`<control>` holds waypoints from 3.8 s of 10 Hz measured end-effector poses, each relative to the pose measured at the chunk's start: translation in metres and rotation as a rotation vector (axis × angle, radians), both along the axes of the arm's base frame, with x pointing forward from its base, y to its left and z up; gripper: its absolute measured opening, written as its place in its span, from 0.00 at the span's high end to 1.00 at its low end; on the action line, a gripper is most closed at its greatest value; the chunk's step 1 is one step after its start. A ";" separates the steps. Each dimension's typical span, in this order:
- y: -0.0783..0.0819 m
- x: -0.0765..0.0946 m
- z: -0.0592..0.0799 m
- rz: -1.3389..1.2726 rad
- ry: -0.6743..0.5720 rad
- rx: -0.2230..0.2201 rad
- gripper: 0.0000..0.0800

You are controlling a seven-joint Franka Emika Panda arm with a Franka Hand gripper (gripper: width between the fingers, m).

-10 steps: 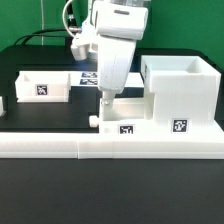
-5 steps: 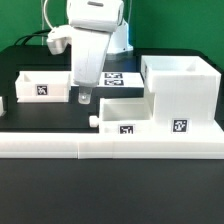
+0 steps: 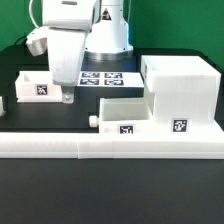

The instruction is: Assemble drawer

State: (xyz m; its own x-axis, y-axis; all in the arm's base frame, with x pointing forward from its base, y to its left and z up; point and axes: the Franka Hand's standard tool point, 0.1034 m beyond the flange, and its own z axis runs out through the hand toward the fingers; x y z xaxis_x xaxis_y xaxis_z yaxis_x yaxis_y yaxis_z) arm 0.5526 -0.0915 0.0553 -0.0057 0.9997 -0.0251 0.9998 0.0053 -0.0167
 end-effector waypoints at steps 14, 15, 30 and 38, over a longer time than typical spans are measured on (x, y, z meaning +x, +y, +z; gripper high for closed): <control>0.046 0.004 -0.039 0.079 0.055 0.178 0.19; 0.047 0.005 -0.039 0.096 0.055 0.165 0.19; 0.072 0.037 -0.031 0.084 0.106 0.129 0.19; 0.059 0.009 -0.030 0.102 0.103 0.125 0.19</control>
Offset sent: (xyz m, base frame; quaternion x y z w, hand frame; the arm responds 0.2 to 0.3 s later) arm 0.0146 0.0363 -0.0126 0.0079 0.2158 -0.0337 0.9758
